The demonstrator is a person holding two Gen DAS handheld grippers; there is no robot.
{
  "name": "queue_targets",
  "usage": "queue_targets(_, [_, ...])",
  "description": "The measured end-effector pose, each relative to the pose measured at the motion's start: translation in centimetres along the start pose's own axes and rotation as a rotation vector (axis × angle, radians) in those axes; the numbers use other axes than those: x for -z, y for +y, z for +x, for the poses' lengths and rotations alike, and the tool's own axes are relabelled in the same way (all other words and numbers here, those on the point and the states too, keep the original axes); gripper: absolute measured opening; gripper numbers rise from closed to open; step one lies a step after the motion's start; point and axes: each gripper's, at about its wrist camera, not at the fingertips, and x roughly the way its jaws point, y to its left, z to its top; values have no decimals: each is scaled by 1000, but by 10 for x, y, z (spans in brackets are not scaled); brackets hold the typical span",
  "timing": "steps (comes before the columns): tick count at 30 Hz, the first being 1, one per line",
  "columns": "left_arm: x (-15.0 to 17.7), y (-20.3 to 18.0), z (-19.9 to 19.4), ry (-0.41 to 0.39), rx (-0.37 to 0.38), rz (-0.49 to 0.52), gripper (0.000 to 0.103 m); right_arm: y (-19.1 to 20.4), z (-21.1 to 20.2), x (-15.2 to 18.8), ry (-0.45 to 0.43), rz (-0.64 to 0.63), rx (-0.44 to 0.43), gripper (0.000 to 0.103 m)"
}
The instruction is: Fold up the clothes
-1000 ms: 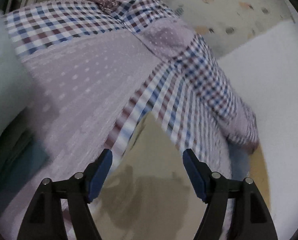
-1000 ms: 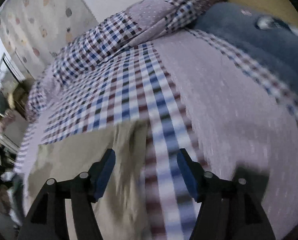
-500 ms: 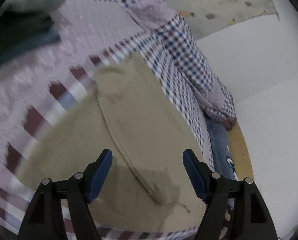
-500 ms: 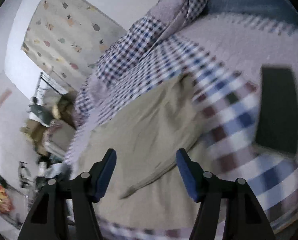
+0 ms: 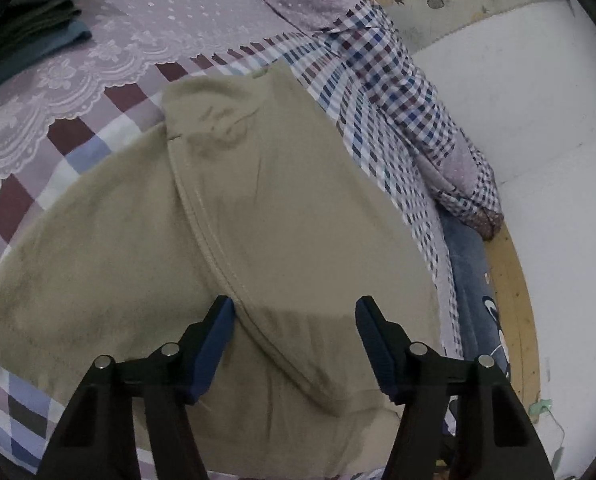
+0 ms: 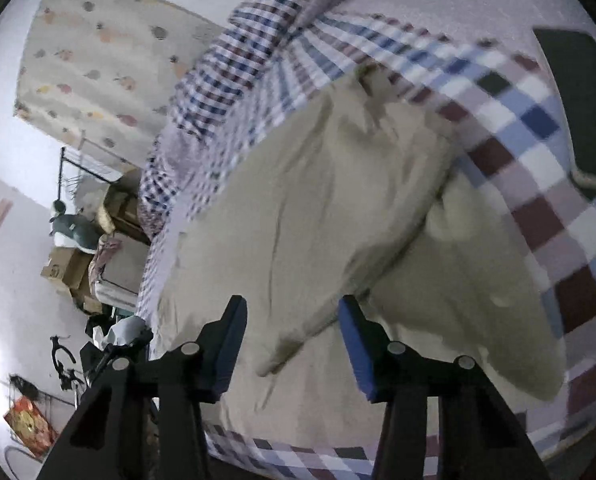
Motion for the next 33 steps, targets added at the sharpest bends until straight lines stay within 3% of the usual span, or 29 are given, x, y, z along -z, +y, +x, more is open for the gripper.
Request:
queue_targets(6, [0,15,3,-1,-14,-58,33,-1,23,-1,29,33,14,48])
queue_targets(7, [0,18,5,-1,-22,-70,17,0,26,0,30,22,37,42])
queue_targets(8, [0,22,6,-2,-27,-82,10,1,29,1,31,13,60,27])
queue_targets(9, [-1,26,5,-3,-20,-95,9,1,29,1,35,6,76,8])
queue_targets(11, [-2,32,1,-16,-3,-115,6,1,29,2,43,-7,106,3])
queue_targets(15, [3,21,-33,-171,48,-36,5,15,0,3,-2,-37,55,2])
queue_targets(16, [4,20,-34,-176,46,-25,5,17,-1,4,2,-46,62,2])
queue_targets(18, [4,25,-27,-138,1,-34,5,17,-1,6,18,-63,84,3])
queue_targets(20, [3,31,-18,-100,-32,-62,6,3,14,10,88,-50,192,4])
queue_targets(23, [2,39,-9,-57,-58,-98,7,-9,0,6,63,-46,202,7])
queue_targets(25, [3,41,-11,-62,-59,-96,11,-10,-22,-3,-6,-83,233,11])
queue_targets(28, [4,41,-18,-82,-77,-93,18,-20,-47,-19,-77,-154,327,35])
queue_targets(30, [4,41,-23,-99,-86,-91,21,-34,-48,-28,-49,-173,337,36])
queue_targets(33, [4,35,-22,-126,-85,-90,39,-38,-37,-33,-1,-221,327,36])
